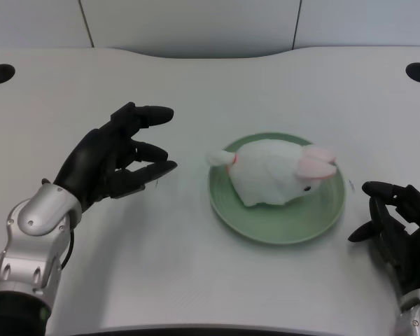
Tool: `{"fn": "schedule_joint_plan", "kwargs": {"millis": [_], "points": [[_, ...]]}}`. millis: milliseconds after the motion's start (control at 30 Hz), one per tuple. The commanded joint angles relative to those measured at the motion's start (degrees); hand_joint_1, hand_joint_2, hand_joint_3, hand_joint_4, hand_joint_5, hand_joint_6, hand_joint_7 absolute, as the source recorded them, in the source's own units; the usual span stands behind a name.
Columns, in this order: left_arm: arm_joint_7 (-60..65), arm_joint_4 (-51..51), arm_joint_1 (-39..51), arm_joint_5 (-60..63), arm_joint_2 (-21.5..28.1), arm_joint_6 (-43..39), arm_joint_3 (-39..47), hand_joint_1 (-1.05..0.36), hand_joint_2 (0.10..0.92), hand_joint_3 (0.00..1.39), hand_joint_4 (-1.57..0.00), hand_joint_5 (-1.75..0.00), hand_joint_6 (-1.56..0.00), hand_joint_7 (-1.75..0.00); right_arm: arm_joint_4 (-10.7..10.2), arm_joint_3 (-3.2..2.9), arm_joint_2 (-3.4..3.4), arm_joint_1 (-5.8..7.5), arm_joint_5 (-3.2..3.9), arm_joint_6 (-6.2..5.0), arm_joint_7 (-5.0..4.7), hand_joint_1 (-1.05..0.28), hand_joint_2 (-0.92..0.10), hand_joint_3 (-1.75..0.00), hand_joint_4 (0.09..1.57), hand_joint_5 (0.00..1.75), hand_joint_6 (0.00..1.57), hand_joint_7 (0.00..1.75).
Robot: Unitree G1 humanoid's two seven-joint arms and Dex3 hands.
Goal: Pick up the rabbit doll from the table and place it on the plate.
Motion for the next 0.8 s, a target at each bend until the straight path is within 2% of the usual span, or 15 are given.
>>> {"fn": "schedule_joint_plan", "kwargs": {"millis": [33,67,133,167,200,267,367,400,433,467,567,667,700,767,800], "points": [[-1.27,-7.26,7.89,-7.49,-0.23,5.22,5.28,-0.61,0.921,0.22,-0.15,-1.34,-0.07,-0.84,-0.26,-1.02,-0.03,0.07,1.39,-0.19,0.48,-0.44,-0.92,-0.34,0.99,1.45,0.86,0.79],[-1.31,-9.56,10.65,-9.87,-0.48,7.03,6.85,-0.62,0.921,0.24,-0.22,-1.36,-0.1,-0.87,-0.32,-0.99,0.08,0.19,1.27,-0.92,0.34,-0.42,-0.92,-0.35,0.98,1.43,0.86,0.79],[-1.49,-12.97,14.41,-12.73,-0.55,10.03,8.62,-0.64,0.921,0.25,-0.28,-1.38,-0.13,-0.9,-0.48,-0.52,0.16,0.44,0.33,-1.69,-1.18,-0.4,-0.92,-0.36,0.97,1.43,0.85,0.78],[-1.09,-14.33,15.67,-13.69,-0.66,11.73,9.16,-0.64,0.921,0.24,-0.31,-1.38,-0.14,-0.92,-0.49,-0.18,0.05,0.49,-0.25,-1.23,-2.35,-0.4,-0.92,-0.36,0.96,1.44,0.85,0.78],[-0.5,-15.61,16.97,-14.68,-0.96,13.5,9.81,-0.64,0.921,0.2,-0.36,-1.39,-0.15,-0.95,-0.52,0.06,-0.06,0.54,-0.6,-1.02,-2.96,-0.41,-0.92,-0.36,0.96,1.5,0.85,0.77],[0.17,-17.62,19.17,-15.87,-1.44,15.73,10.8,-0.64,0.921,0.17,-0.4,-1.39,-0.18,-0.98,-0.65,0.52,-0.24,0.68,-1.1,-1.0,-3.7,-0.4,-0.92,-0.37,0.97,1.55,0.86,0.77],[0.3,-19.41,21.01,-16.48,-1.71,17.02,11.5,-0.62,0.921,0.2,-0.44,-1.42,-0.24,-1.02,-0.86,0.99,-0.35,0.86,-1.52,-1.26,-4.3,-0.43,-0.92,-0.36,0.94,1.6,0.84,0.78],[1.19,-21.14,22.69,-16.44,-1.47,18.63,11.87,-0.61,0.921,0.2,-0.45,-1.42,-0.24,-1.02,-1.06,0.88,-0.48,0.91,-1.0,-0.94,-3.14,-0.43,-0.92,-0.36,0.93,1.6,0.84,0.78],[1.88,-22.52,23.98,-16.39,-1.31,19.92,12.16,-0.57,0.921,0.27,-0.49,-1.47,-0.34,-1.03,-1.21,0.79,-0.58,0.94,-0.6,-0.69,-2.25,-0.42,-0.92,-0.35,0.94,1.57,0.84,0.8],[2.62,-24.15,25.53,-16.62,-0.94,22.08,12.61,-0.56,0.921,0.29,-0.5,-1.48,-0.37,-1.03,-1.35,0.61,-0.68,0.91,-0.17,-0.61,-1.41,-0.42,-0.92,-0.35,0.95,1.55,0.84,0.81],[4.11,-26.29,27.64,-17.17,-0.71,26.49,13.79,-0.53,0.921,0.38,-0.54,-1.59,-0.43,-1.06,-1.68,0.03,-0.68,0.77,0.98,-0.4,0.39,-0.39,-0.92,-0.35,0.97,1.51,0.84,0.86],[3.93,-24.13,27.45,-17.21,-1.26,26.2,14.47,-0.52,0.921,0.44,-0.59,-1.68,-0.48,-1.13,-1.9,0.23,-0.94,0.72,0.66,-0.43,0.31,-0.38,-0.92,-0.36,0.93,1.5,0.83,0.94],[4.37,-23.88,27.47,-17.17,-1.59,26.47,14.56,-0.51,0.921,0.44,-0.6,-1.69,-0.48,-1.14,-1.8,0.34,-1.03,0.61,0.41,-0.56,-0.07,-0.38,-0.92,-0.36,0.93,1.5,0.83,0.95],[5.12,-23.84,27.54,-17.05,-2.0,26.94,14.64,-0.5,0.921,0.46,-0.61,-1.7,-0.51,-1.13,-1.49,0.28,-1.13,0.41,0.3,-0.84,-0.21,-0.39,-0.92,-0.36,0.92,1.5,0.83,0.96],[5.26,-23.69,27.4,-17.26,-2.11,27.25,14.83,-0.5,0.921,0.47,-0.61,-1.71,-0.51,-1.13,-1.32,0.24,-1.23,0.25,0.24,-0.64,-0.23,-0.39,-0.92,-0.36,0.92,1.49,0.83,0.95]]}}
